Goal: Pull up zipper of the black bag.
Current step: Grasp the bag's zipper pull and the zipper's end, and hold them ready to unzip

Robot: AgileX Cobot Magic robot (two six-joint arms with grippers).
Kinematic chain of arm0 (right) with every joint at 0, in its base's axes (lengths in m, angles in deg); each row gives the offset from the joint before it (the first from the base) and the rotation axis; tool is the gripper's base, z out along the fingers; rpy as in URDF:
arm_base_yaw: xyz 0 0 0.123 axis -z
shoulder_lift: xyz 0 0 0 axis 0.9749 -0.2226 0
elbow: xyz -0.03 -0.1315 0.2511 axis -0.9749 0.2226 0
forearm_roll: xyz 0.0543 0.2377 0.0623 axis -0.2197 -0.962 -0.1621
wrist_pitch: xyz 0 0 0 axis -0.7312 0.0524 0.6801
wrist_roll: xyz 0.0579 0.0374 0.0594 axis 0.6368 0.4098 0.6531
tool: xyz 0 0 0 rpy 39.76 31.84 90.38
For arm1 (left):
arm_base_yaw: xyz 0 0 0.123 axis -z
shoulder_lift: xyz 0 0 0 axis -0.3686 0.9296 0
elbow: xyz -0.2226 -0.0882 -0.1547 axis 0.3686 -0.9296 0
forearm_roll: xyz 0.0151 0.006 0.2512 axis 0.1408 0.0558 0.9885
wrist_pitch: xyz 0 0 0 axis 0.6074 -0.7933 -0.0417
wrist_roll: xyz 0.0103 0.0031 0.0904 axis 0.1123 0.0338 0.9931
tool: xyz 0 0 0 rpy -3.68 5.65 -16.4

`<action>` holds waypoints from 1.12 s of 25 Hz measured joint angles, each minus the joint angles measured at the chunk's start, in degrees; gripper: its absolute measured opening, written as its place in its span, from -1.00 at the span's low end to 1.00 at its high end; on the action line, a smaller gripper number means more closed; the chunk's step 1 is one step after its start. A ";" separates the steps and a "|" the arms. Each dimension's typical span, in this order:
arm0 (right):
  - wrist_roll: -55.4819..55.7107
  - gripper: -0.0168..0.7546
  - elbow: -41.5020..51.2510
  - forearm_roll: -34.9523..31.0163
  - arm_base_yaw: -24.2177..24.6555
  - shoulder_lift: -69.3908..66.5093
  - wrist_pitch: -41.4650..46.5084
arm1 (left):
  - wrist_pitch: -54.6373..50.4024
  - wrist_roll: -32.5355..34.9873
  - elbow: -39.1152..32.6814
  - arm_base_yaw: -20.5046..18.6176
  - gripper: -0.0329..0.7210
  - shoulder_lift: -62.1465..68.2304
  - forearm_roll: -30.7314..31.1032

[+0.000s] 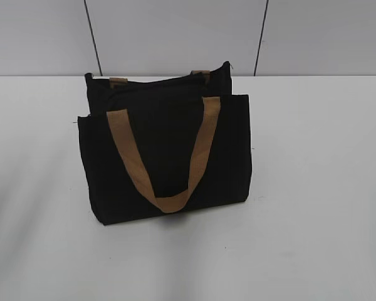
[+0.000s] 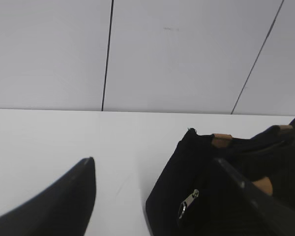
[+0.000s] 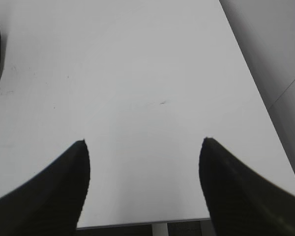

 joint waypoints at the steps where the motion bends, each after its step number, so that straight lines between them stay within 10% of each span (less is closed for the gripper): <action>1: 0.00 0.44 0.00 0.00 0.00 0.00 0.00 | 3.64 0.00 -1.87 0.80 0.52 1.03 -0.80; 10: 0.00 0.44 0.00 0.00 0.00 0.00 0.00 | 27.46 -0.11 -12.59 7.39 0.52 13.43 -0.91; 28: 0.00 0.44 0.00 0.00 0.00 0.00 0.00 | 61.29 -12.20 -12.58 7.84 0.46 57.87 19.18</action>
